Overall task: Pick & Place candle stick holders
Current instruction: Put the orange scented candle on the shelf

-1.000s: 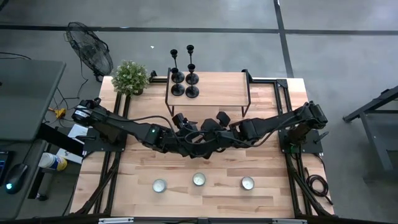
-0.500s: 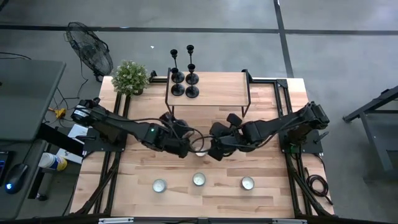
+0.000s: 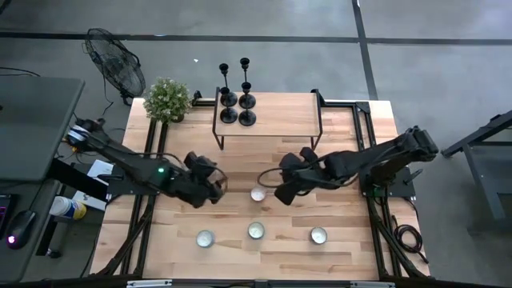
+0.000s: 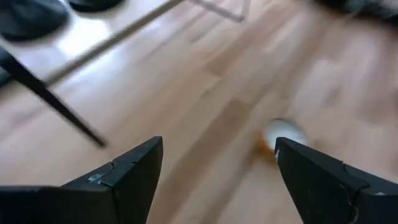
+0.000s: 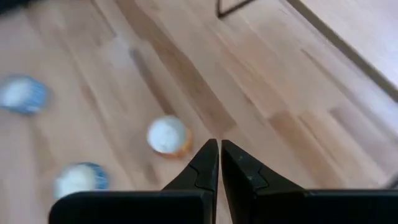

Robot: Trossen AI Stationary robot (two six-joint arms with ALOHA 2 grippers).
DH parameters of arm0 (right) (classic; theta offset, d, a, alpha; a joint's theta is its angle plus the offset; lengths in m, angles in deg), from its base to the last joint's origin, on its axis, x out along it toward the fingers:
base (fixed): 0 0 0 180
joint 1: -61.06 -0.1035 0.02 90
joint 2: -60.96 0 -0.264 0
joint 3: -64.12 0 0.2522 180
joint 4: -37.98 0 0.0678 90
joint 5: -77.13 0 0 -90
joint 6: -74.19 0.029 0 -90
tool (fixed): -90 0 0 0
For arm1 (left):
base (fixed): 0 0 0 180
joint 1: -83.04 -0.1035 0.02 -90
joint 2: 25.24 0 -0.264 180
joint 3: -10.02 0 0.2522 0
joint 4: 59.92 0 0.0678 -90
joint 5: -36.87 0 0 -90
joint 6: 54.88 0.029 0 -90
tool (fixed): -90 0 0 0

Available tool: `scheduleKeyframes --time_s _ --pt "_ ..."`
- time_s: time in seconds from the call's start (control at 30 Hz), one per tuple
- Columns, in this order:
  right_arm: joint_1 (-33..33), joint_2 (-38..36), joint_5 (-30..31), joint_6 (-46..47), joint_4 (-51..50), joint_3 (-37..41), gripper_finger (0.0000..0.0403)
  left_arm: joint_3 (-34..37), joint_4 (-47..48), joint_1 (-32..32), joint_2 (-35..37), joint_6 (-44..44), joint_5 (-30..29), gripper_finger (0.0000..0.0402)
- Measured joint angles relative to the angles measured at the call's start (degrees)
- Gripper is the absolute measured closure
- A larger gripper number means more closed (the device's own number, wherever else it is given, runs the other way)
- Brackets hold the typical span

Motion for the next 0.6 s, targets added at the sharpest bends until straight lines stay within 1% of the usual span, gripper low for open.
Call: scheduleKeyframes --time_s 0.1,0.17,0.27,0.37,0.47,0.6 --pt "0.7 -2.3 -2.8 0.0 4.6 3.1 0.0391 11.0 -17.7 -0.2 6.9 4.5 4.2 0.0099" --pt "1.3 -3.2 -5.0 0.4 6.4 4.5 0.0391 18.3 -27.6 -0.2 11.2 6.1 6.3 0.0099" --pt "1.7 -3.6 -6.4 1.4 7.1 5.8 0.0391 28.3 -43.0 -0.2 16.9 7.9 7.4 0.0099" --pt "1.7 -3.5 -7.2 1.5 7.2 6.0 0.0391 36.8 -57.8 -0.2 21.6 10.3 8.6 0.0099" --pt "1.7 -3.5 -7.3 1.4 7.8 6.0 0.0391 43.7 -69.2 -0.2 25.3 12.9 8.5 0.0099" --pt "1.8 -3.4 -7.2 1.4 7.8 5.8 0.0391 49.5 -77.7 -1.6 29.5 15.8 8.6 0.0099"
